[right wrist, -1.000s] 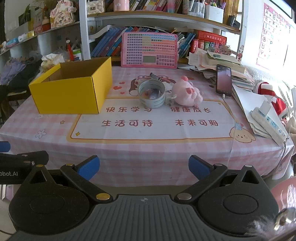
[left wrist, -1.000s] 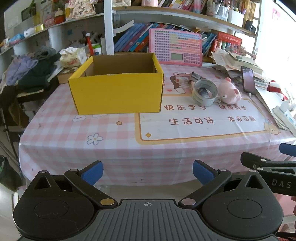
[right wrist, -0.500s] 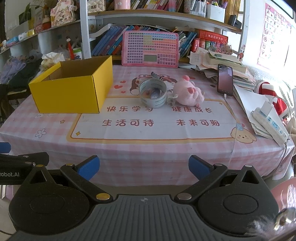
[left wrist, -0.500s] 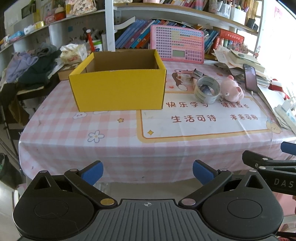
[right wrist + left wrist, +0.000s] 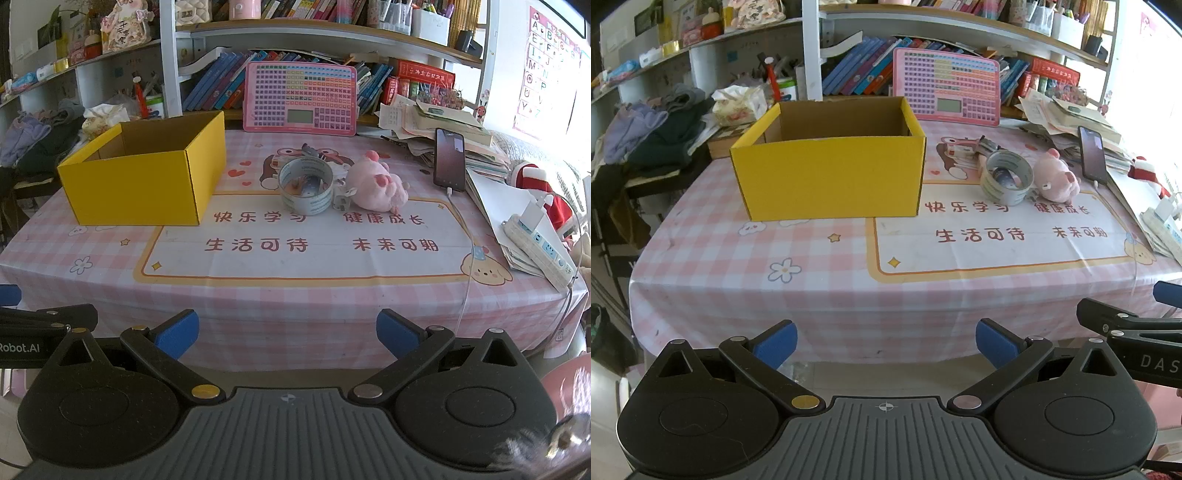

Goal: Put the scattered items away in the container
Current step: 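Move both tools toward the tape roll and plush pig beside the box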

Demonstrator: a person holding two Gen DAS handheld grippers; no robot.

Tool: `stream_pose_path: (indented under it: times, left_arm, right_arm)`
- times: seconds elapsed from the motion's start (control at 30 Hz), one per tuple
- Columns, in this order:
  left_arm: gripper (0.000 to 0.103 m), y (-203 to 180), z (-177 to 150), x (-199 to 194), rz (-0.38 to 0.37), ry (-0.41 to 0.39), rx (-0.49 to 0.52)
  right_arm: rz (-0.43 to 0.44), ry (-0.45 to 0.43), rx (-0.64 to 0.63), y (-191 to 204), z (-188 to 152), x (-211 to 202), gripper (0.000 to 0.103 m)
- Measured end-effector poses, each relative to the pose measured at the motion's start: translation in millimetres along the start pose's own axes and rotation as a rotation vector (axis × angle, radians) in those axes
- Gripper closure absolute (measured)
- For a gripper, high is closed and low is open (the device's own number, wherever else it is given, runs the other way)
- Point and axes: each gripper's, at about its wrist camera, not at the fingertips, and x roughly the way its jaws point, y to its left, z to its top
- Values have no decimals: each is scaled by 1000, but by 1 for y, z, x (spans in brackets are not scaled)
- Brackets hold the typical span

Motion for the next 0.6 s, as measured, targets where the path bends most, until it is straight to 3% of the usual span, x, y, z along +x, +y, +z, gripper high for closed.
stream_pose_path:
  times: [0.6]
  left_arm:
    - [0,12,-1,2,1,1,-12]
  right_arm:
    - [2,3,-11,11,4,4,0]
